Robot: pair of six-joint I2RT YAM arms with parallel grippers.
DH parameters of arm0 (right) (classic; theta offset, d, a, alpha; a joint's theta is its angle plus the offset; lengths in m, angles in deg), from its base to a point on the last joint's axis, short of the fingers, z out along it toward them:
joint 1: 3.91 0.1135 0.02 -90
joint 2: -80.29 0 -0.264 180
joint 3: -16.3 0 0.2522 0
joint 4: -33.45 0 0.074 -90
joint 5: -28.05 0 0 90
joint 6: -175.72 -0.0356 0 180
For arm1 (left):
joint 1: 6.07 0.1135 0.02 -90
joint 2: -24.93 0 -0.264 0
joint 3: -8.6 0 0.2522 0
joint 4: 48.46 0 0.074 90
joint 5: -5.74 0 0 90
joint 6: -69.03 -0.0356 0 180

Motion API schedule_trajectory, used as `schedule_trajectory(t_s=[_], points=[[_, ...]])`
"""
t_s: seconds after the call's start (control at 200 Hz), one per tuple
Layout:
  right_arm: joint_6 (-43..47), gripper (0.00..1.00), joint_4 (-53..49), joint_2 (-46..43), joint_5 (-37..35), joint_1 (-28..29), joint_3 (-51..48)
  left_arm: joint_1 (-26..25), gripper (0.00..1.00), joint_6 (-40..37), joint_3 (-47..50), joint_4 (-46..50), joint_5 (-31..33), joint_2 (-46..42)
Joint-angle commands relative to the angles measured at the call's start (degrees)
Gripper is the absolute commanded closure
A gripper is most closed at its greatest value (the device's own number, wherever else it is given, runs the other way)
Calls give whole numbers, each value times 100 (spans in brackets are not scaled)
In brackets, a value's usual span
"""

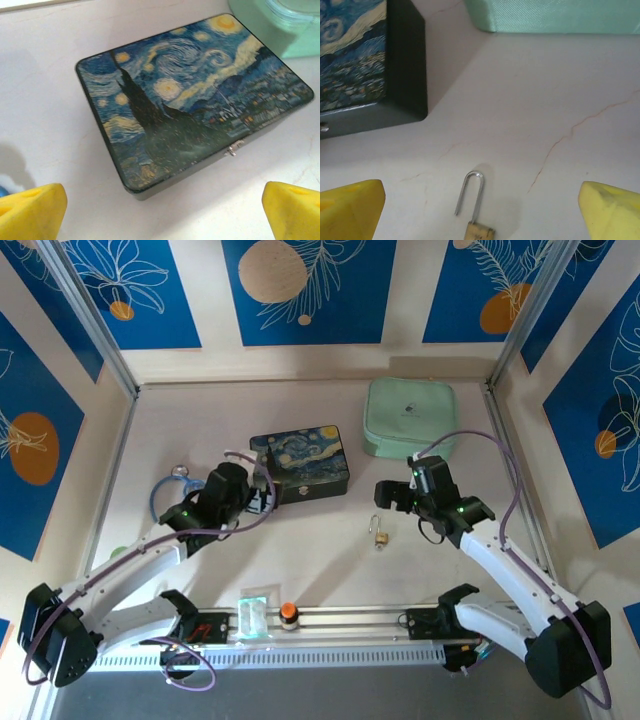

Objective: Unlock the padlock with the key

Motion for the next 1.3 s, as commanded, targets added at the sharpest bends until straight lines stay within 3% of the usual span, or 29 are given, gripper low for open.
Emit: schedule_trajectory(t_s=[0.0, 0.21, 0.405, 0.49, 0.61, 0.715, 0.855, 0.996, 1.296], points=[[76, 1, 476, -29, 3, -313, -121, 343, 1, 107, 109, -302, 205, -93], [130, 1, 794, 118, -53, -620, -235, 857, 1, 170, 228, -372, 240, -73], [296, 1, 1010, 145, -42, -963, -462, 1027, 1, 185, 366, -601, 87, 4], [623, 1, 1479, 171, -325, -1153, -781, 1140, 1, 74, 550, -818, 709, 12], [878, 1, 2184, 265, -622, -1611, -1065, 1226, 1, -948, 897, -1667, 1772, 127], [1147, 1, 3540, 337, -595, -1824, -1618, 1423, 1, -1200, 999, -2035, 2411, 475], [1315, 0, 4939, 806, -439, -1946, -2064, 1557, 1, -1756, 1716, -3803, 2627, 913], [1463, 1, 5501, 1357, -255, -1945, -1974, 2001, 1, -1992, 2327, -5539, 2168, 1584], [1855, 1, 6866, 2359, 115, -1981, -1805, 2683, 1, -1871, 2462, -7032, 683, 2456]])
